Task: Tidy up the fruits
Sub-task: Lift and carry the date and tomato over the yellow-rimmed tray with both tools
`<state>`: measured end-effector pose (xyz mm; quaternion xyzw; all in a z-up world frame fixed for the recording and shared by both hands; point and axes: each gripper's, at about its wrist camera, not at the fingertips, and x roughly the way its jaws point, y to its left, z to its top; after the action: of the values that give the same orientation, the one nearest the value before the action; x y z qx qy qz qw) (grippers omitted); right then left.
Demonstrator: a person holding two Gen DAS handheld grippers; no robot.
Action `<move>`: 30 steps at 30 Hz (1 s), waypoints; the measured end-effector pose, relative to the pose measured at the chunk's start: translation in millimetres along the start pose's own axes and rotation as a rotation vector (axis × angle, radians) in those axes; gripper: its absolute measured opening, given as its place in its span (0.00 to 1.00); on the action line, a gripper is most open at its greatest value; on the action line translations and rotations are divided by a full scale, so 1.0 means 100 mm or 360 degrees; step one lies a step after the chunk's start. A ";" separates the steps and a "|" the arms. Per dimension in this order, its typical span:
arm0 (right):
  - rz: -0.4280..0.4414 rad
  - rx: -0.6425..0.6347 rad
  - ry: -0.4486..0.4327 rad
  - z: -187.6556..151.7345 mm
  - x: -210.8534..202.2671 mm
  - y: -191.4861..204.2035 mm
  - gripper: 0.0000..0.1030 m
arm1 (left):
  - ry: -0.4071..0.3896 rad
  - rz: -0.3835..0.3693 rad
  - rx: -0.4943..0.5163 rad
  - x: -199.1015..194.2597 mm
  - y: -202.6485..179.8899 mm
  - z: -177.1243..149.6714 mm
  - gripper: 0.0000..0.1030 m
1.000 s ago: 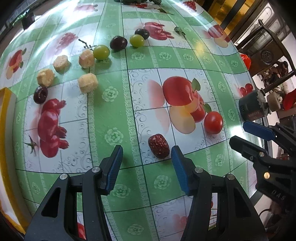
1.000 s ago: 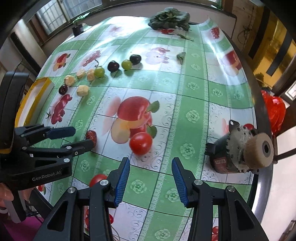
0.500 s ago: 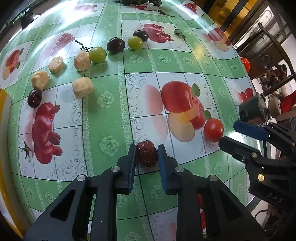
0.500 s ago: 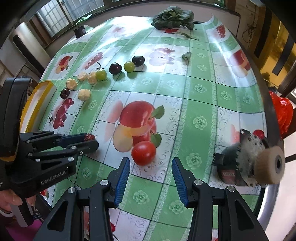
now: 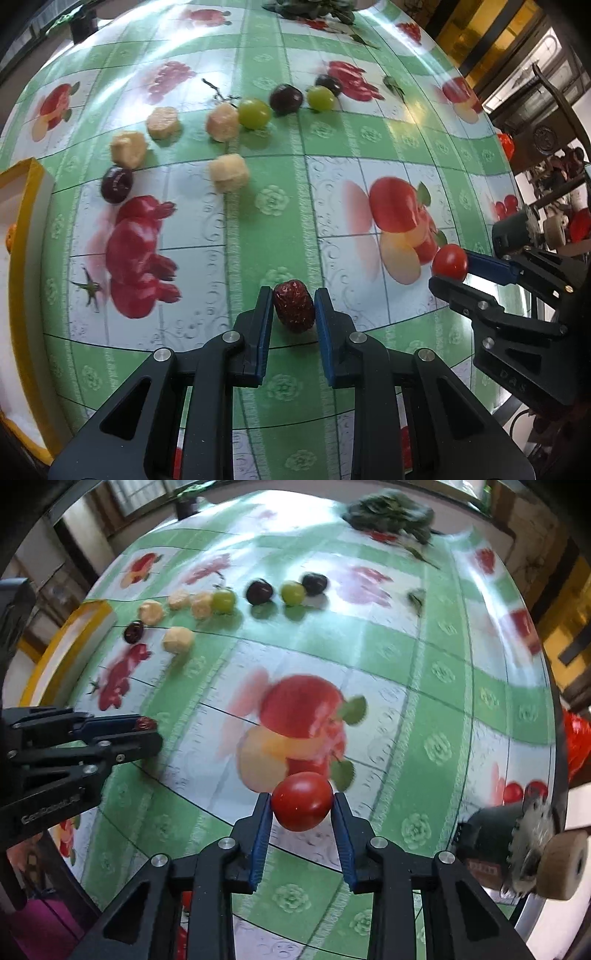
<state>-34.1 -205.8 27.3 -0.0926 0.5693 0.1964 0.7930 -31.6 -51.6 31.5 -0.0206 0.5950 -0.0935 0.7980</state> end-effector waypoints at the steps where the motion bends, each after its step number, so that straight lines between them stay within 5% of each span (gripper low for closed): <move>1: -0.0002 -0.0019 -0.0012 0.03 -0.03 0.04 0.31 | -0.0005 0.0003 -0.0008 -0.02 0.03 0.00 0.21; 15: -0.0114 -0.0252 -0.0095 0.57 -0.16 0.66 0.31 | -0.0162 0.0091 -0.0192 -0.49 0.66 0.03 0.21; 30: -0.0083 -0.0475 -0.0129 0.88 -0.14 1.44 0.31 | -0.0244 0.0217 -0.0428 -0.84 1.52 -0.19 0.21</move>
<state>-22.2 -45.6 81.2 -0.2164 0.4986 0.2618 0.7975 -53.7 113.6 83.1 -0.0939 0.5394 0.0432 0.8357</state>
